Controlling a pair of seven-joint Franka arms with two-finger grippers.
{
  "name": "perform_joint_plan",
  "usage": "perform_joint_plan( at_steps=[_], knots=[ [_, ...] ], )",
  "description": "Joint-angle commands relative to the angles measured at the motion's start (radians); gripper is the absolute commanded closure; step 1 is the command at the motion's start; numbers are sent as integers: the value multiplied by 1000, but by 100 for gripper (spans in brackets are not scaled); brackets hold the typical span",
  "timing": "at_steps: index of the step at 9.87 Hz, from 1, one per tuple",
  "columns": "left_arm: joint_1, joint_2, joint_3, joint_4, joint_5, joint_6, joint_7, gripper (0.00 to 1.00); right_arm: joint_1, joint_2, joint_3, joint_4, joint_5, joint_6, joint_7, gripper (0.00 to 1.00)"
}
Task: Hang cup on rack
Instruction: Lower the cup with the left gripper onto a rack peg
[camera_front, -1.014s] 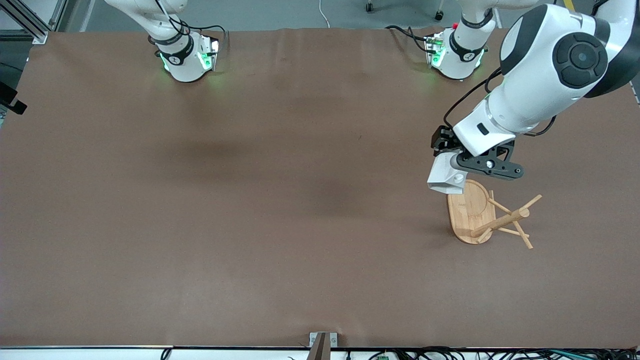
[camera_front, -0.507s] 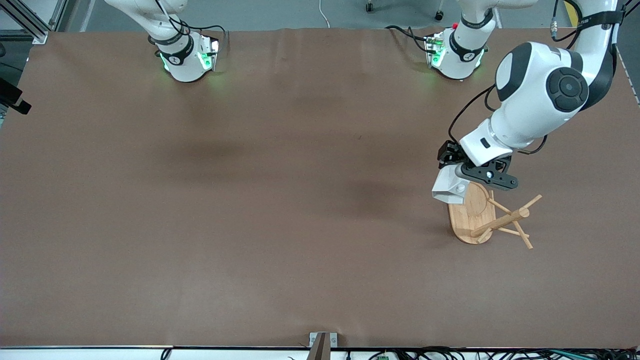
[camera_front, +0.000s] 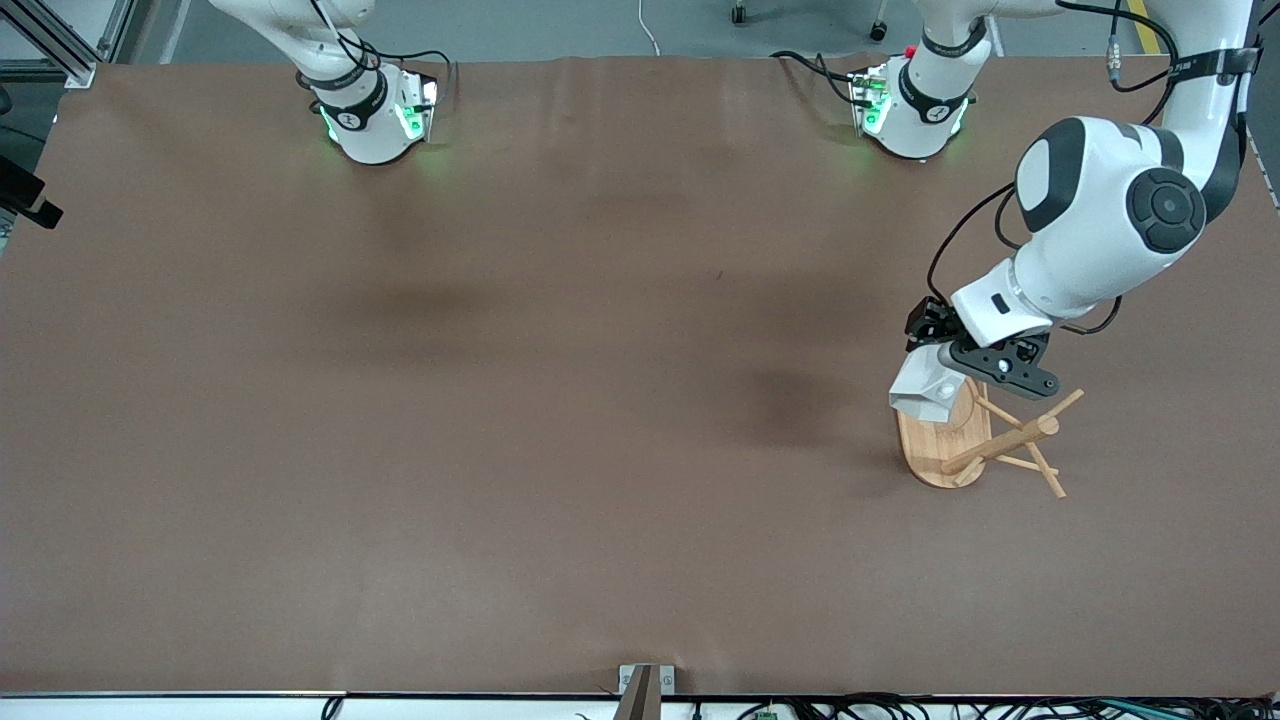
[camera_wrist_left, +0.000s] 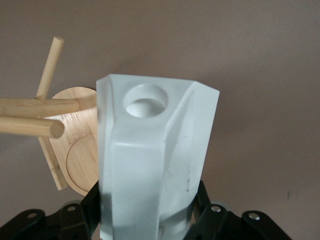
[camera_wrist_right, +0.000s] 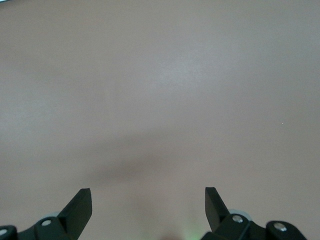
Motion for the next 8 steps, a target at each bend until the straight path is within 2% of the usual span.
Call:
perform_joint_plan(
  at_steps=[1, 8],
  knots=[
    [-5, 43, 5, -14, -17, 44, 25, 100, -3, -1, 2, 7, 2, -11, -7, 0],
    [1, 54, 70, 5, -18, 47, 107, 99, -3, -1, 1, 6, -9, -5, -11, 0]
  ],
)
